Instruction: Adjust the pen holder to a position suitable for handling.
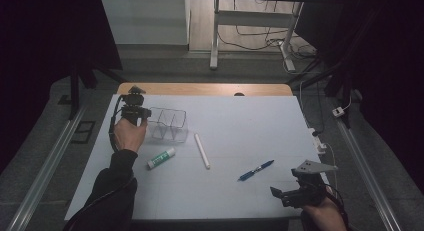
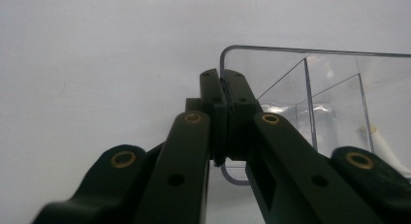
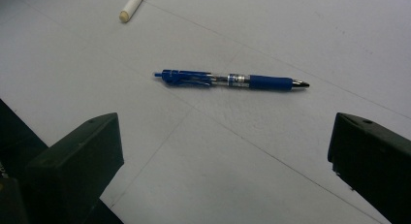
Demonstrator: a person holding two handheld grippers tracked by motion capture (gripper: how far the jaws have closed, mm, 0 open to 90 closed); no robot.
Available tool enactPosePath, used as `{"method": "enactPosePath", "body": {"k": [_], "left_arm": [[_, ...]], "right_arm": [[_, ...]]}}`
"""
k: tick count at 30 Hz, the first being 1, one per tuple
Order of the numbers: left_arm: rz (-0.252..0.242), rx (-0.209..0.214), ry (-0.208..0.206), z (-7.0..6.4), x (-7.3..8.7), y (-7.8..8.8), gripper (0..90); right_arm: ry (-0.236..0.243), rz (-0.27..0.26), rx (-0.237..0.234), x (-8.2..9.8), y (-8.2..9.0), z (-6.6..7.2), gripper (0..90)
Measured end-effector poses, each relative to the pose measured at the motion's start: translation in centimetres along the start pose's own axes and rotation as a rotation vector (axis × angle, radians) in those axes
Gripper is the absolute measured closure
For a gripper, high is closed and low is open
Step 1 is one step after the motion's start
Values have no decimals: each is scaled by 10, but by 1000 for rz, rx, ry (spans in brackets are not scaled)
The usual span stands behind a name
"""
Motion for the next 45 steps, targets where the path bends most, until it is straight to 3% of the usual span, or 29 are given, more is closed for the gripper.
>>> {"method": "enactPosePath", "body": {"k": [6,12,21,29,37,45], "left_arm": [[-17,20,-11,-6,-1,5,883],[-40,47,-53,-24,-5,15,882],[-54,88,-154,-74,-13,22,881],[-38,107,-238,-121,-16,10,880],[-26,114,-286,-151,-16,-2,879],[-16,123,-318,-171,-15,-9,878]], "right_arm": [[1,4,2,0,0,0,0],[1,4,2,0,0,0,0],[1,-2,-2,0,0,0,0],[1,-4,-4,0,0,0,0],[2,-4,-5,0,0,0,0],[3,-3,-7,0,0,0,0]]}}
Point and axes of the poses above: each handheld gripper's, and its own axes: y roughly backward along the jaws, x roughly out of its underside, z roughly to its left, the point moved 3 cm from there along -y, roughly forward along the jaws, and after that the axes turned 11 degrees about z, right-handed, at the moved point
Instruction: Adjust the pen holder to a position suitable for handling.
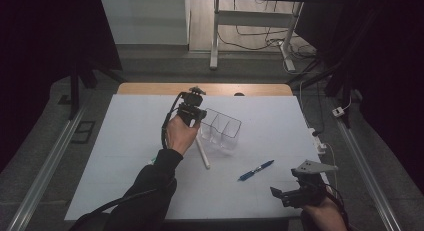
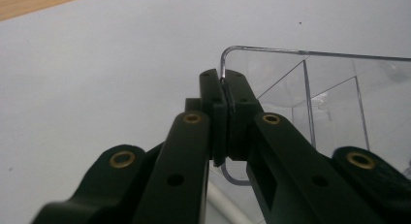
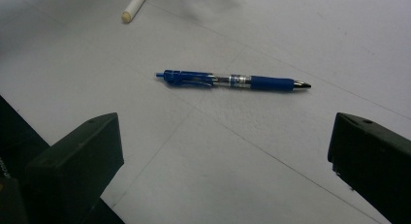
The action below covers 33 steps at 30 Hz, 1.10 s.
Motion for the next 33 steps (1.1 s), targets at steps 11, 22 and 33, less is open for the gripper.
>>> {"method": "enactPosePath", "body": {"k": [11,22,33], "left_arm": [[28,0,-9,-8,3,-22,872],[-58,92,-34,13,0,3,622],[-71,140,-125,42,17,-2,388]], "right_arm": [[4,10,3,0,0,0,0],[-21,-16,10,-8,2,0,0],[-10,-4,9,-30,-7,8,0]]}}
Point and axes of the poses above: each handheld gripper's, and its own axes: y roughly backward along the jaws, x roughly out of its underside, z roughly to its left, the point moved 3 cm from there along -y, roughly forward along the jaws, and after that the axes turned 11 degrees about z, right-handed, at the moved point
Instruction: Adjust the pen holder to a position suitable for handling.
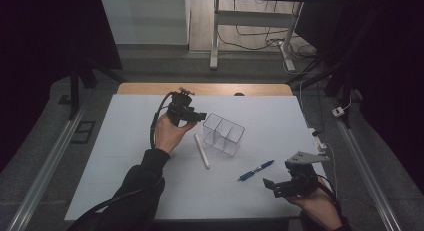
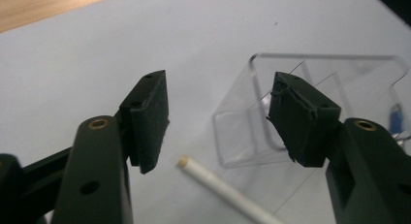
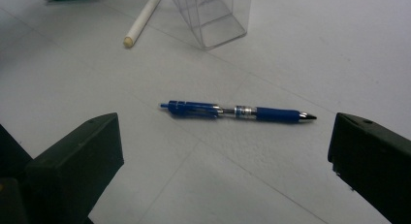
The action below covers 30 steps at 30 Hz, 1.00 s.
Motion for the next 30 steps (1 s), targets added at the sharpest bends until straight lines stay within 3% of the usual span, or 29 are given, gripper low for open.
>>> {"method": "enactPosePath", "body": {"k": [3,5,10,11,14,16,17,18,19,20,24,26,30], "left_arm": [[7,-4,-15,8,8,-5,401],[14,-24,-46,11,12,-9,440],[51,-63,-100,10,21,-20,651],[63,-60,-119,8,23,-25,686],[69,-54,-124,6,24,-30,742],[70,-36,-118,6,25,-34,829],[72,-34,-117,6,25,-36,829],[77,-21,-113,6,26,-40,878],[77,-21,-113,6,26,-40,883],[78,-21,-114,6,27,-44,885],[80,-16,-119,5,29,-48,886],[76,-10,-118,4,29,-50,886],[57,8,-126,0,26,-54,886]], "right_arm": [[0,2,-2,-8,-5,0,0],[-8,-6,-10,-15,-8,0,41],[-1,-37,-58,-39,-23,-4,173],[1,-31,-60,-42,-27,-4,203],[17,-23,-70,-50,-34,-6,277],[40,-14,-79,-61,-45,-8,422],[40,-14,-79,-61,-45,-8,422],[56,-4,-96,-70,-53,-10,527],[56,-4,-96,-70,-53,-10,527],[78,-1,-88,-79,-62,-12,642],[99,21,-109,-93,-80,-15,850],[93,38,-94,-97,-88,-18,900],[55,68,-79,-99,-97,-26,900]]}}
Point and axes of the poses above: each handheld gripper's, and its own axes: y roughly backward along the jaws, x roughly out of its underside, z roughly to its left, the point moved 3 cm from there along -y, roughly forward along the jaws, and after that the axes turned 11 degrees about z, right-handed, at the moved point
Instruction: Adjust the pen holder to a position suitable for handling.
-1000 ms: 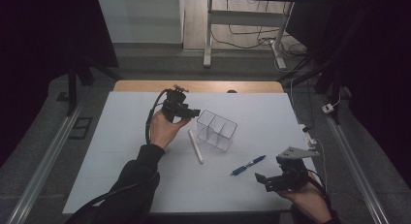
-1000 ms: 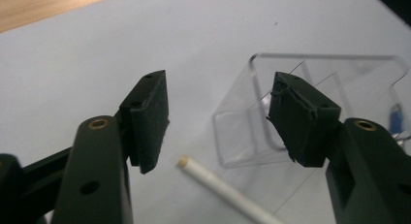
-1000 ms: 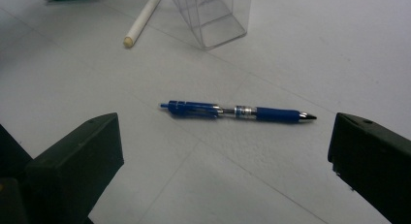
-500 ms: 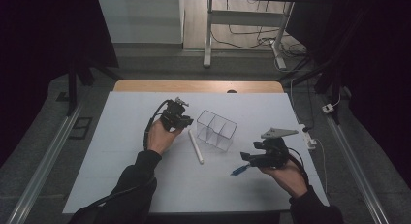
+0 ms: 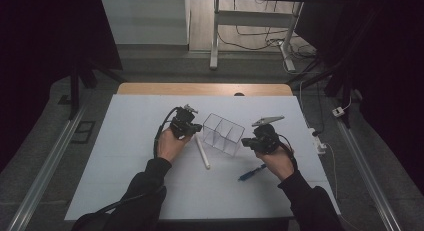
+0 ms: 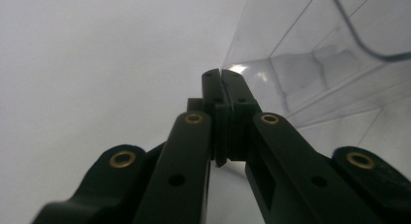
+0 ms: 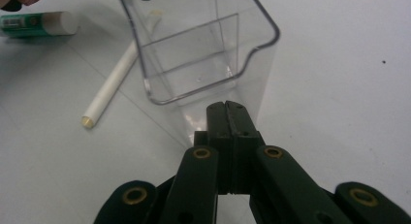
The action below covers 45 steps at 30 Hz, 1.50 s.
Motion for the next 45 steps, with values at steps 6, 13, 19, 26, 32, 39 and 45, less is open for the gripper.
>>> {"method": "enactPosePath", "body": {"k": [6,13,19,26,32,39,45], "left_arm": [[16,-11,-14,-6,-2,-2,888],[42,-12,-18,-15,-2,2,890],[59,-18,-17,-24,1,4,890],[72,-16,-21,-31,6,7,890],[78,-13,-24,-36,8,7,889],[54,11,-23,-33,9,9,886],[7,32,-47,-31,16,32,742]], "right_arm": [[-3,16,-8,0,-8,-4,900],[-29,5,23,-3,-10,-15,900],[-59,0,19,-5,-11,-25,900],[-66,-11,36,-13,-17,-36,900],[-72,-18,42,-17,-20,-40,900],[-58,-25,54,-18,-18,-40,898],[-29,-75,96,-12,2,-36,798]]}}
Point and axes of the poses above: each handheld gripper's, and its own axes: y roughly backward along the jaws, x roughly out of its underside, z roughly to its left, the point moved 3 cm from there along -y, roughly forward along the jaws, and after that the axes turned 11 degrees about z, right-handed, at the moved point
